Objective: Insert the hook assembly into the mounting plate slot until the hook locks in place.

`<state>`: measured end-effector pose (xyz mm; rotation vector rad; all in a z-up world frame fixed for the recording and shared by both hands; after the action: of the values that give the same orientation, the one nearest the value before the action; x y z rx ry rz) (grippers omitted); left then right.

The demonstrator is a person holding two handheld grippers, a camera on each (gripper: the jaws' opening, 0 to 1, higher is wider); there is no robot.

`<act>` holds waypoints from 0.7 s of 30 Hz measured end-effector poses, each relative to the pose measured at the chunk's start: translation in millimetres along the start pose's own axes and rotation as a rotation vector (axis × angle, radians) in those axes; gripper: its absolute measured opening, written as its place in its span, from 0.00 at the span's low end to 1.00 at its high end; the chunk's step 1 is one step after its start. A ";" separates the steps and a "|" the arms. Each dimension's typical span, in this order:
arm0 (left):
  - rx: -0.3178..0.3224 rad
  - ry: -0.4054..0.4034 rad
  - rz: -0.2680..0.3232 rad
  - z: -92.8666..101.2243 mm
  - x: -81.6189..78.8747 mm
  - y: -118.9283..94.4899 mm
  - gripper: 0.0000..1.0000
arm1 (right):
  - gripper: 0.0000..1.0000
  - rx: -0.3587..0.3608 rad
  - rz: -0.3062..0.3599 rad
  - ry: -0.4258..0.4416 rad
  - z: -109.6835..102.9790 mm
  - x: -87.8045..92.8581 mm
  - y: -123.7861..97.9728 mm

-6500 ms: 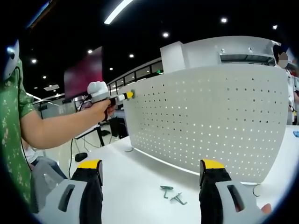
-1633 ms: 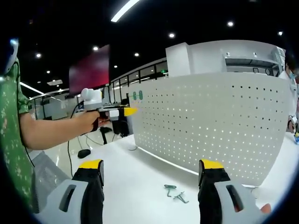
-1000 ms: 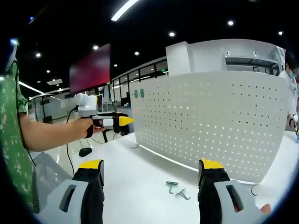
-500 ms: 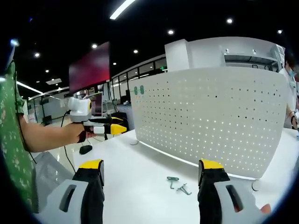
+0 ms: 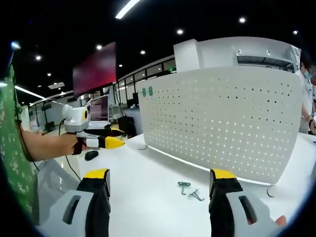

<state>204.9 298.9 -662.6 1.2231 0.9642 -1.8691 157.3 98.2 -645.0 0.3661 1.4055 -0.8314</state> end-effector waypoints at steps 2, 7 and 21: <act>0.008 -0.002 -0.008 3.9 4.5 -3.1 0.54 | 0.84 -0.003 -0.004 0.000 -2.5 2.1 -1.3; 0.021 -0.006 -0.031 12.0 17.0 -9.3 0.54 | 0.84 -0.005 -0.013 0.002 -5.4 6.4 -4.2; 0.066 -0.002 -0.118 32.6 52.5 -14.8 0.54 | 0.84 -0.013 -0.044 0.012 -12.6 21.6 -8.3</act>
<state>162.1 270.1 -699.6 1.2259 0.9993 -2.0078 141.5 94.9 -665.9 0.3315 1.4343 -0.8570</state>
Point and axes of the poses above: the point that each gripper's makers call its tool centre point, and the gripper's own axes: y roughly forward along the fingers, z roughly to its right, x roughly out of its underside, the point moved 1 cm from there along -y, roughly backward along the fingers, and after that the axes turned 15 degrees about -y, right-handed, at the moved point
